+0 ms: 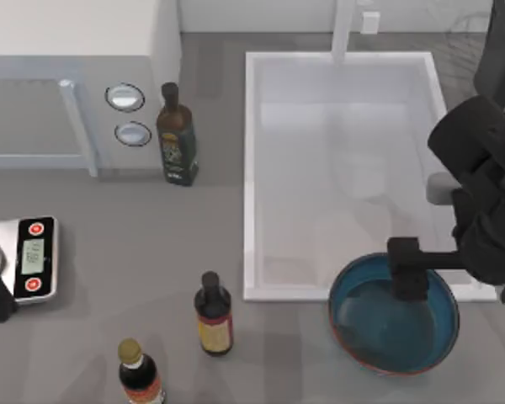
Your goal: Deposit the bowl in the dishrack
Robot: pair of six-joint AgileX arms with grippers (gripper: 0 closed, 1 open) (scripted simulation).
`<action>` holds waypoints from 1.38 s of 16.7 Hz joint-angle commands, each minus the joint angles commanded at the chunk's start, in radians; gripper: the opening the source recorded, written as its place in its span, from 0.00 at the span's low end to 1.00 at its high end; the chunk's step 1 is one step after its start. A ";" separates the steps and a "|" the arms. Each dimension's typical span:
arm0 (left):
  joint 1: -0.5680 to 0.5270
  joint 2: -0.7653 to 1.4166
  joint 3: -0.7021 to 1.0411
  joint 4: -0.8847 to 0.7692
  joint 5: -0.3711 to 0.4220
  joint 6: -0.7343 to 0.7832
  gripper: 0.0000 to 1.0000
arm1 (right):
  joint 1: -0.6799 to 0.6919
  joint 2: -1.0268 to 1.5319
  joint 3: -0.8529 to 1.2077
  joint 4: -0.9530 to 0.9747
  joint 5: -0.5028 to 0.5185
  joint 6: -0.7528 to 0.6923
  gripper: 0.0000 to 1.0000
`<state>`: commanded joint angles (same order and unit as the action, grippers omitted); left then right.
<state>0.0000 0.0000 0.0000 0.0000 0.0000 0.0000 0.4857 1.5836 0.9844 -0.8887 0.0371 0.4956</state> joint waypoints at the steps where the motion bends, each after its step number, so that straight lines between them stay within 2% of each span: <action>1: 0.000 0.000 0.000 0.000 0.000 0.000 1.00 | -0.001 0.020 -0.031 0.056 0.000 0.000 1.00; 4: 0.000 0.000 0.000 0.000 0.000 0.000 1.00 | -0.003 0.068 -0.102 0.165 0.000 -0.002 1.00; 9: 0.000 0.000 0.000 0.000 0.000 0.000 1.00 | -0.003 0.077 -0.116 0.185 0.000 -0.002 1.00; 22: 0.000 0.000 0.000 0.000 0.000 0.000 1.00 | -0.003 0.077 -0.116 0.185 0.000 -0.002 0.02; 23: 0.000 0.000 0.000 0.000 0.000 0.000 1.00 | -0.003 0.077 -0.116 0.185 0.000 -0.002 0.00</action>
<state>0.0000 0.0000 0.0000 0.0000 0.0000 0.0000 0.4826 1.6609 0.8682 -0.7040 0.0370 0.4940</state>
